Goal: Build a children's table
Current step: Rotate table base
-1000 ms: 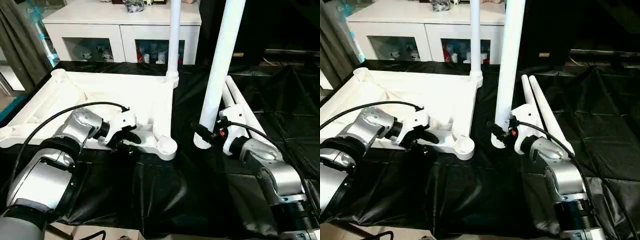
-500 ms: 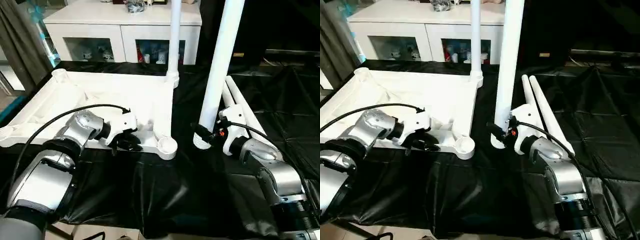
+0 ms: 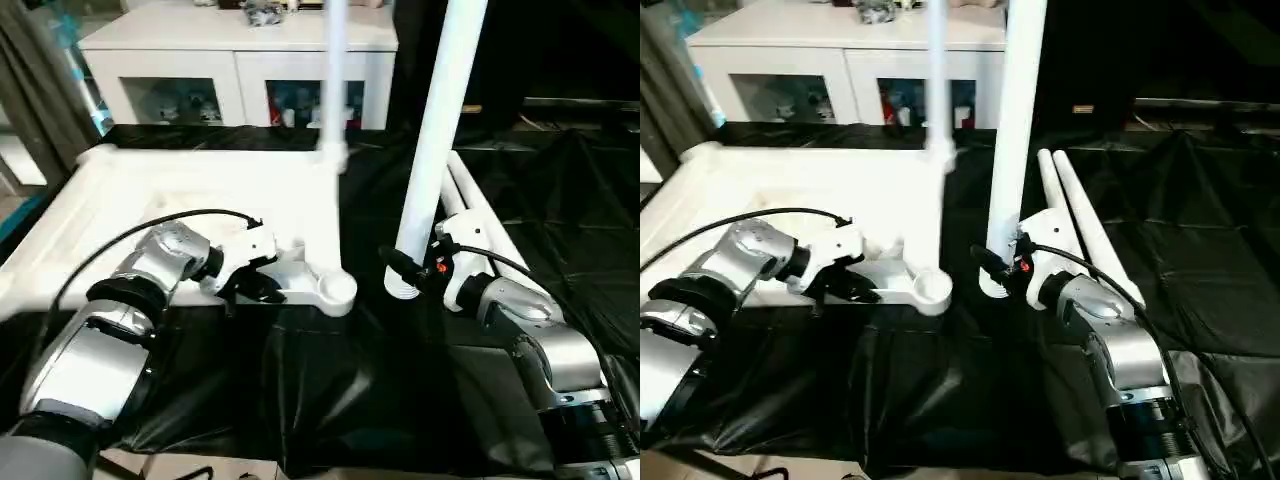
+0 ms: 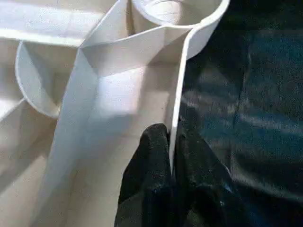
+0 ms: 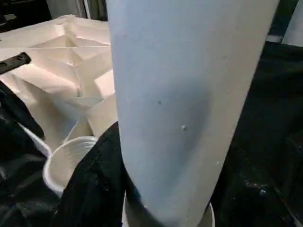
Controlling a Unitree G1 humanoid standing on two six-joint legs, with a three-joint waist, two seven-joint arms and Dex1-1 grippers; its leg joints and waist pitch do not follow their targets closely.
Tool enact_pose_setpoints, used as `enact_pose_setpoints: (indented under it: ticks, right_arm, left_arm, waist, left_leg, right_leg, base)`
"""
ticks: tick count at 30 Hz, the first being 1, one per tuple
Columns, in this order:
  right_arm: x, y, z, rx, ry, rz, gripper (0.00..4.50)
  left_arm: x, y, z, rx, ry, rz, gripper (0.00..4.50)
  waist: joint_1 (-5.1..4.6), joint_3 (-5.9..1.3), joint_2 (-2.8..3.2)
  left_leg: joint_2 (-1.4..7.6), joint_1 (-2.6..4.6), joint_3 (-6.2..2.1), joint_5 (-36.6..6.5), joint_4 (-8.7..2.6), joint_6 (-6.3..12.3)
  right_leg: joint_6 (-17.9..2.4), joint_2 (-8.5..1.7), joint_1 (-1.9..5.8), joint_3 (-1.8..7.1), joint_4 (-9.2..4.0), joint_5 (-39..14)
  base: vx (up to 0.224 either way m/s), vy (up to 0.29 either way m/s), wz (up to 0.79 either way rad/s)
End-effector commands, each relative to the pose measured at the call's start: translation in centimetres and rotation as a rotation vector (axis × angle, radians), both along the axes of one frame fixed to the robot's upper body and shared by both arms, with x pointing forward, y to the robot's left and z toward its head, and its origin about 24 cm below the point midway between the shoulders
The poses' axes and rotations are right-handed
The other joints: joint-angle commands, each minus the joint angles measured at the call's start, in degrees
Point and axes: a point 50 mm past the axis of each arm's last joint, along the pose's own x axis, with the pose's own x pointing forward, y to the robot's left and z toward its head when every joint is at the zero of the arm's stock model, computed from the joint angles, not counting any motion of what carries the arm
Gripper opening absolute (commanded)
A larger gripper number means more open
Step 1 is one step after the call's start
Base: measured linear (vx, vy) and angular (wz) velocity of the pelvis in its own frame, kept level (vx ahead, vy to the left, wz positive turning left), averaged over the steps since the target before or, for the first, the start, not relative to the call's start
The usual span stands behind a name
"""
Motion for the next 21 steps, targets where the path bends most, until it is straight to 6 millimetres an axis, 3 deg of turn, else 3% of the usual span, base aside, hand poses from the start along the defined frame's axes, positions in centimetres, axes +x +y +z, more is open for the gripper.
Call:
enact_pose_setpoints:
  ticks: [1,2,3,8,9,10,12,14,15,18,20,21]
  right_arm:
    - [0.2,0.5,0.5,-0.006,-0.02,0.021,1.9]
    - [0.2,0.6,0.5,-0.003,-0.018,0.024,1.9]
    - [0.2,0.6,0.5,-0.003,-0.018,0.024,1.9]
    - [0.3,1.1,0.6,0.01,-0.016,0.035,1.9]
    - [0.3,1.2,0.7,0.012,-0.017,0.037,1.9]
    - [0.3,1.2,0.7,0.014,-0.018,0.039,1.9]
    - [0.3,1.3,0.8,0.02,-0.017,0.043,1.9]
    - [0.3,1.5,0.8,0.028,-0.01,0.053,1.9]
    - [0.2,1.6,0.7,0.035,0.002,0.064,1.9]
    - [0.2,1.8,0.5,0.033,0.016,0.086,1.9]
    - [0.3,1.9,0.6,0.035,0.019,0.094,1.9]
    - [0.4,1.9,0.6,0.037,0.019,0.096,1.9]
  left_arm:
    - [-0.7,0.2,-1.6,-0.032,0.072,0.09,0.07]
    - [-1.2,-1.0,-1.8,-0.088,0.062,0.08,0.03]
    - [-1.2,-1.0,-1.8,-0.088,0.062,0.08,0.03]
    - [-3.8,-3.0,-3.2,-0.095,0.044,0.035,0.0]
    - [-4.2,-3.2,-3.4,-0.086,0.042,0.03,0.0]
    - [-4.9,-3.7,-3.8,-0.084,0.033,0.025,0.0]
    - [-6.0,-4.5,-4.3,-0.1,0.011,0.018,0.0]
    - [-6.7,-5.1,-4.4,-0.138,-0.017,0.016,0.0]
    - [-7.1,-5.4,-4.2,-0.169,-0.033,0.03,0.0]
    - [-7.5,-5.5,-3.7,-0.194,-0.042,0.059,0.0]
    - [-7.6,-5.5,-3.4,-0.213,-0.056,0.04,0.0]
    - [-7.6,-5.5,-3.3,-0.22,-0.061,0.034,0.0]
  waist:
    - [0.37,-3.57,-0.55]
    - [0.39,-3.7,-0.45]
    - [0.29,-3.51,-0.82]
    - [0.11,-3.61,-0.31]
    - [-0.01,-3.47,-0.33]
    - [0.01,-3.58,-0.27]
    - [-0.16,-3.44,-0.46]
    - [-0.35,-3.36,-1.13]
    - [-0.24,-3.42,-0.74]
    - [-0.46,-3.41,-1.29]
    - [-0.45,-3.27,-1.13]
    - [-0.47,-3.3,-1.96]
  left_leg:
    - [0.65,0.9,-0.37,-16.41,-4.1,1.83]
    - [0.78,1.11,-0.36,-16.36,-4.06,1.9]
    - [0.97,0.85,-0.42,-16.21,-4.23,2.2]
    - [1.49,1.08,-0.53,-17.63,-4.55,1.78]
    - [1.06,1.17,-0.35,-18.6,-4.45,1.7]
    - [1.19,1.18,-0.48,-18.73,-4.5,1.43]
    - [1.14,0.99,-0.47,-18.39,-4.64,1.49]
    - [1.13,0.74,-0.37,-17.78,-4.63,1.81]
    - [1.08,0.99,-0.38,-17.99,-4.58,1.78]
    - [1.06,0.87,-0.39,-18.57,-4.62,1.83]
    - [0.89,0.87,-0.33,-18.77,-4.58,1.96]
    - [0.89,0.86,-0.25,-18.66,-4.54,2.0]
  right_leg:
    - [-12.86,-3.53,2.86,2.05,-5.02,-17.78]
    - [-12.87,-3.56,2.75,2.11,-5.03,-17.89]
    - [-13.12,-3.5,2.73,2.08,-4.9,-17.72]
    - [-12.48,-3.4,2.41,2.15,-4.75,-17.52]
    - [-11.62,-3.11,2.15,2.09,-5.18,-19.44]
    - [-11.4,-3.26,2.28,2.15,-5.06,-19.53]
    - [-10.54,-3.16,2.21,2.2,-5.24,-20.01]
    - [-10.11,-3.1,2.16,2.22,-5.3,-20.08]
    - [-9.82,-3.09,1.99,2.25,-5.33,-20.98]
    - [-9.27,-3.06,2.0,2.25,-5.19,-21.75]
    - [-8.35,-3.12,1.72,2.26,-5.68,-24.2]
    - [-7.66,-3.1,1.67,2.3,-5.9,-25.2]
  base:
    - [0.0,0.0,0.0]
    - [0.0,0.0,0.0]
    - [0.0,0.0,0.0]
    - [0.0,0.0,0.0]
    - [0.0,0.0,0.0]
    - [0.0,0.0,0.0]
    - [0.0,0.0,0.0]
    - [0.0,0.0,0.0]
    - [0.0,0.0,0.0]
    - [0.0,0.0,0.0]
    - [0.0,0.0,0.0]
    - [0.0,0.0,0.0]
